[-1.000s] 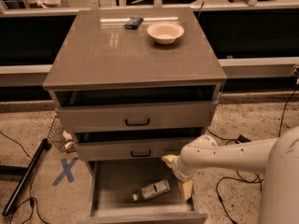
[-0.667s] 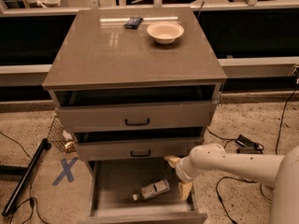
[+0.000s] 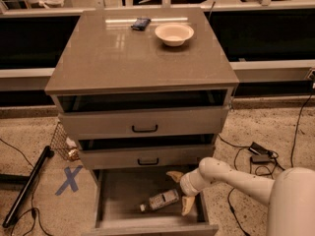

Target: Pick blue plastic bottle from bottom drawer and place on counter

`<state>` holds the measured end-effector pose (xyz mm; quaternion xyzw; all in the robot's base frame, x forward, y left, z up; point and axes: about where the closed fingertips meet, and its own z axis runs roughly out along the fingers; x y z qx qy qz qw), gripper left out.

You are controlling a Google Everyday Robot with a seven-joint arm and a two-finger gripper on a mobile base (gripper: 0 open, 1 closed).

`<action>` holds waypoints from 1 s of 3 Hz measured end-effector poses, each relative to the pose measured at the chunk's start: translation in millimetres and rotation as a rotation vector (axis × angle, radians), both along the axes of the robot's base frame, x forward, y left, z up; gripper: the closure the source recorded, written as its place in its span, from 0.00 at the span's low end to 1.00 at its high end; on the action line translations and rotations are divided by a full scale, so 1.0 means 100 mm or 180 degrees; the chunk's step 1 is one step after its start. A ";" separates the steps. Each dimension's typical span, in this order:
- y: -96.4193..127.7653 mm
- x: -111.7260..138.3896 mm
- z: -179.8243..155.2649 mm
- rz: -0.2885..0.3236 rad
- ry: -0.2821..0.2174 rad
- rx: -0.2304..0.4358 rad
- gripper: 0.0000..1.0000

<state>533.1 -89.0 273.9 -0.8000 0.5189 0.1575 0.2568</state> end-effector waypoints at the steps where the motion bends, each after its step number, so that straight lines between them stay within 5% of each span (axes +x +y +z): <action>1: 0.13 -0.01 -0.26 0.0132 0.0097 0.0199 0.00; 3: 0.46 0.06 -0.54 0.0299 0.0298 0.0395 0.00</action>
Offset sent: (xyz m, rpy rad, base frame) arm 0.0018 0.0407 -0.0544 0.1540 0.0759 0.0955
